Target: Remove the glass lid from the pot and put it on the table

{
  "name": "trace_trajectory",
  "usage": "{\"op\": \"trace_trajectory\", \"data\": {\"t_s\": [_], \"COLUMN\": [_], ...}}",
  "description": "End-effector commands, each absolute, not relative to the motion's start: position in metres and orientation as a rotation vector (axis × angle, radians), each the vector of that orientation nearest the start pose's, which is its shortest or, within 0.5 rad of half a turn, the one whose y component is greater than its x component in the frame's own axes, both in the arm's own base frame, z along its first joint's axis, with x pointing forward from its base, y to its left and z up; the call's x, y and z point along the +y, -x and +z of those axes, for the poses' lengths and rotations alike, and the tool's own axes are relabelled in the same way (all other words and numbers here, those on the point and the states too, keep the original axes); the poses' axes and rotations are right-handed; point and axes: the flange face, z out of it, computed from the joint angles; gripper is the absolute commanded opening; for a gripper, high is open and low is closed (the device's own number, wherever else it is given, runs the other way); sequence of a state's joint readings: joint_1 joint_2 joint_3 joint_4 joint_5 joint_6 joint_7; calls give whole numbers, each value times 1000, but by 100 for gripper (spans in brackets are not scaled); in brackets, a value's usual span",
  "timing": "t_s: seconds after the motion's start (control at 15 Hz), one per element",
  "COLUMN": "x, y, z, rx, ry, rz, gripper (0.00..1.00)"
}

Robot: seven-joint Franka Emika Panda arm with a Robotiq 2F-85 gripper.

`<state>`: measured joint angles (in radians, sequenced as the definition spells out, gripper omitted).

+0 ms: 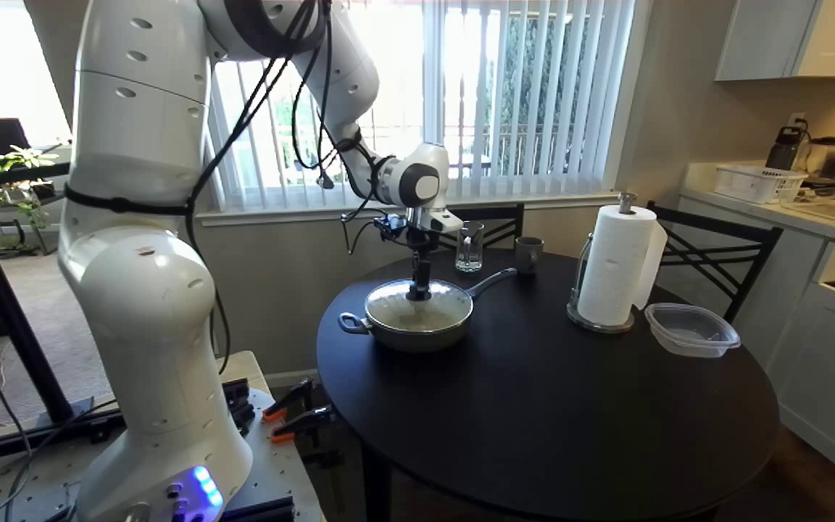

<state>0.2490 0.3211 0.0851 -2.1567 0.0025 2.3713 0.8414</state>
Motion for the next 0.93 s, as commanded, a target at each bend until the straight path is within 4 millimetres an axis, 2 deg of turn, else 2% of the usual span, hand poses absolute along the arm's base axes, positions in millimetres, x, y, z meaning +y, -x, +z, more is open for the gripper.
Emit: {"op": "trace_trajectory", "data": {"t_s": [0.0,0.07,0.13,0.2,0.53,0.6,0.87], "x": [181,182,182,182,184,184,181], "y": [-530,-530,-530,-530,-532,-532,-532], "z": [241,241,242,242,243,243,247], "rx": [773,771,767,765,768,771,786], "ry": [3054,3053,3052,3051,3042,3039,3035], "rz": [220,221,221,223,228,231,226], "gripper": [99,75,75,69,36,33,33]}}
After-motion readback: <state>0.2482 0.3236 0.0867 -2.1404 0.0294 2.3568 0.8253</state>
